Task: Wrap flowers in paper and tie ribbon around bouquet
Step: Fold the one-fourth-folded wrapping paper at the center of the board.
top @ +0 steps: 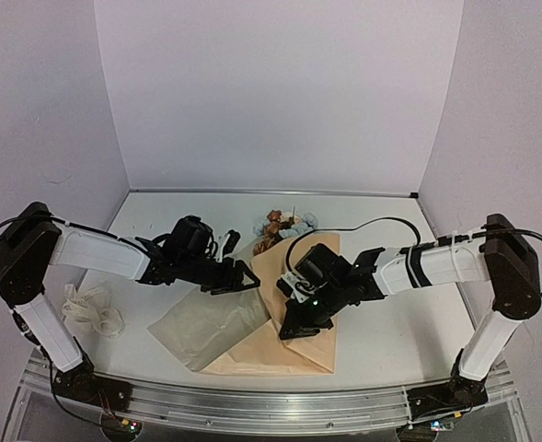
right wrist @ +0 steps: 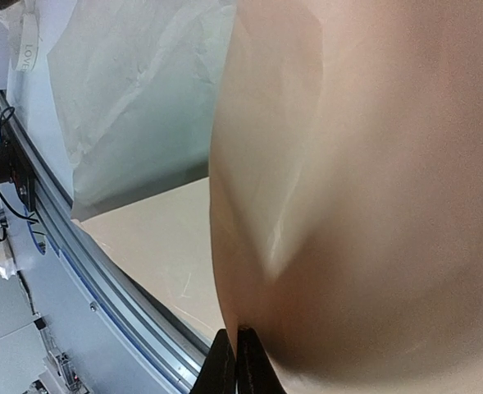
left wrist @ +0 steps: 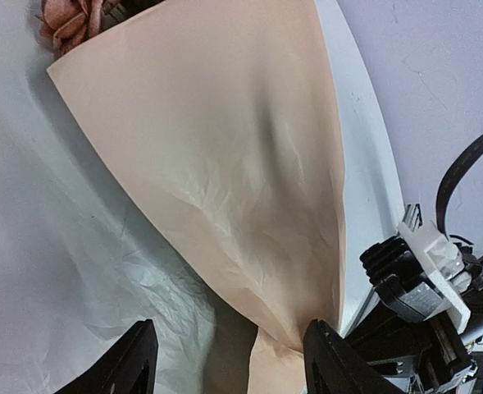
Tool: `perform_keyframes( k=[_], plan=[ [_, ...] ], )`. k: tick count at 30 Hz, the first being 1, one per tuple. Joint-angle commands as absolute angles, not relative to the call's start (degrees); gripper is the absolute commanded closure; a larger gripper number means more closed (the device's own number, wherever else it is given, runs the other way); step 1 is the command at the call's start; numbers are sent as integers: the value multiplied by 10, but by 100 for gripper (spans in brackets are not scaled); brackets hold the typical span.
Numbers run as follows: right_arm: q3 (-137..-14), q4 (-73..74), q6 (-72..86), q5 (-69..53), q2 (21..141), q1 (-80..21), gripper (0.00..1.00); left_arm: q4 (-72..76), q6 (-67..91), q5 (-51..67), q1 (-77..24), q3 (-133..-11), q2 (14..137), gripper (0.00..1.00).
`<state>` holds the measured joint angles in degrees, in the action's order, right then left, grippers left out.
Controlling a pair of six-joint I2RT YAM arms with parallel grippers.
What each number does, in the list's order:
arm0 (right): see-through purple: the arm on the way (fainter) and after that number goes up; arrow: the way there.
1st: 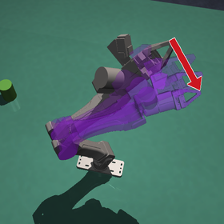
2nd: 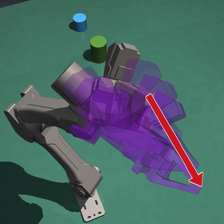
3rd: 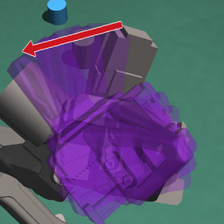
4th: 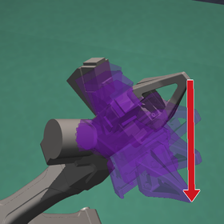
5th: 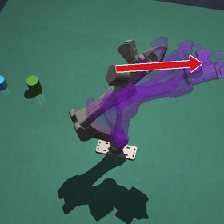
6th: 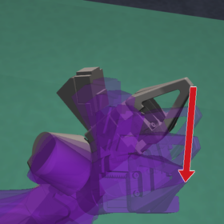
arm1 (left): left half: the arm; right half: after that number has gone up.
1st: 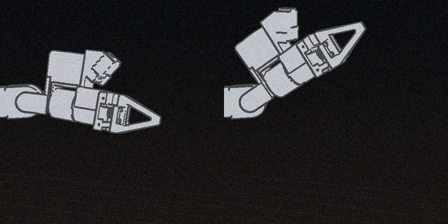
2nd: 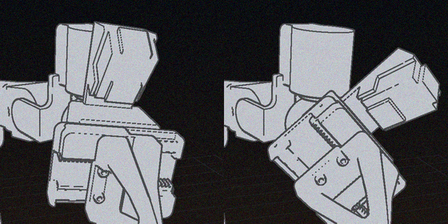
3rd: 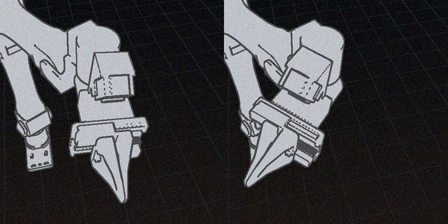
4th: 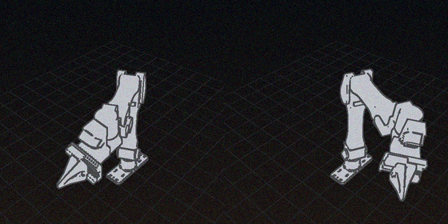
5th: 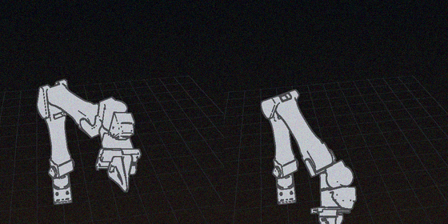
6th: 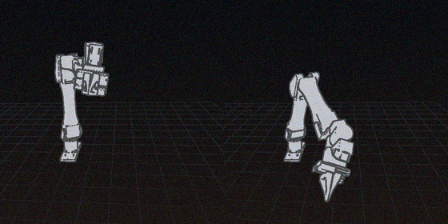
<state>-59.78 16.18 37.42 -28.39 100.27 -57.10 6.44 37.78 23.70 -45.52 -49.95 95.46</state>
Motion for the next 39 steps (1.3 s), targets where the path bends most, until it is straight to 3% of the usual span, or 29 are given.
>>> perform_keyframes(
  k=[1,13,23,31,33,39],
  plan=[
    [-600,121,394,-331,994,-565,98,102,359,293,-449,-551,995,37],
    [-585,113,406,-339,982,-566,98,123,378,299,-444,-574,1053,52],
    [-586,119,410,-326,976,-566,94,122,388,262,-444,-564,1049,98],
    [-545,141,411,-289,909,-565,49,135,393,251,-444,-543,1029,100],
    [-520,142,416,-273,890,-565,46,133,394,247,-444,-536,1024,100],
    [-452,139,429,-242,851,-564,54,116,395,215,-445,-514,999,100]
  ],
)
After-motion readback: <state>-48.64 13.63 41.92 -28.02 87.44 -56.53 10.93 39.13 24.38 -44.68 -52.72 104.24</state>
